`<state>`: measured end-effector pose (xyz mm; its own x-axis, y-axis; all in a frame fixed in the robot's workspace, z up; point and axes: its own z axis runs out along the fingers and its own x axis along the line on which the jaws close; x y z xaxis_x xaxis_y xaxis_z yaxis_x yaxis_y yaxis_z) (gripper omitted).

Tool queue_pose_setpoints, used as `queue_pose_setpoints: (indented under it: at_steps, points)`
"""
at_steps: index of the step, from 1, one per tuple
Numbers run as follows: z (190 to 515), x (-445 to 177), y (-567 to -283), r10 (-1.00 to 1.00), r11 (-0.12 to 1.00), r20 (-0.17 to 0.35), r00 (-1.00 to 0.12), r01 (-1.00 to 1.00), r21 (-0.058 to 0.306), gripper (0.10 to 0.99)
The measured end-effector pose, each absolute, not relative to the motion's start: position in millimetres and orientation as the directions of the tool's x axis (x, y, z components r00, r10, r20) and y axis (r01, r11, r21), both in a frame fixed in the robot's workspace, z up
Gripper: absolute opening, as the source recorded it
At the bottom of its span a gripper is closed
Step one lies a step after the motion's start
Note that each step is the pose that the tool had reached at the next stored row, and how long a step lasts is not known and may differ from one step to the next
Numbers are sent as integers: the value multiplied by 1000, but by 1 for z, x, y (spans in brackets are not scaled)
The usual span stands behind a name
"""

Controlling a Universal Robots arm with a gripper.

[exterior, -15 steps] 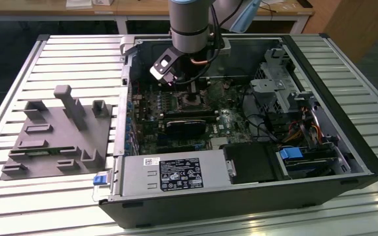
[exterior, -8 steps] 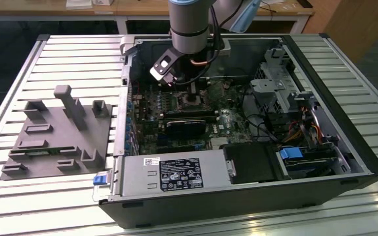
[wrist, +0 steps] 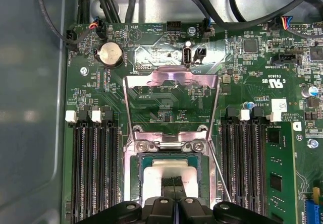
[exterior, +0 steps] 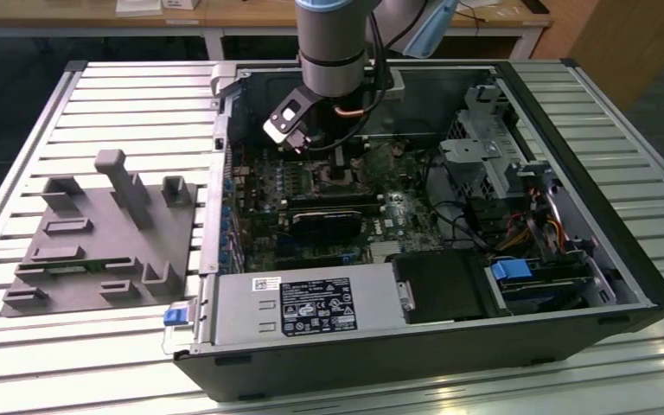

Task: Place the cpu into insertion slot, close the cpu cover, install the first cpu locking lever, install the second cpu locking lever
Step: 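Place the cpu into insertion slot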

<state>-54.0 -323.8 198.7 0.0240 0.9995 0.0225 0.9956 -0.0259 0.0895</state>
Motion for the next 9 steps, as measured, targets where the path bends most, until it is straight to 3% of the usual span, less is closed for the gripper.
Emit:
queue_pose_setpoints:
  at_steps: [9]
  points:
    - [198,-54,-324,999,-26,23,24,996,90,106]
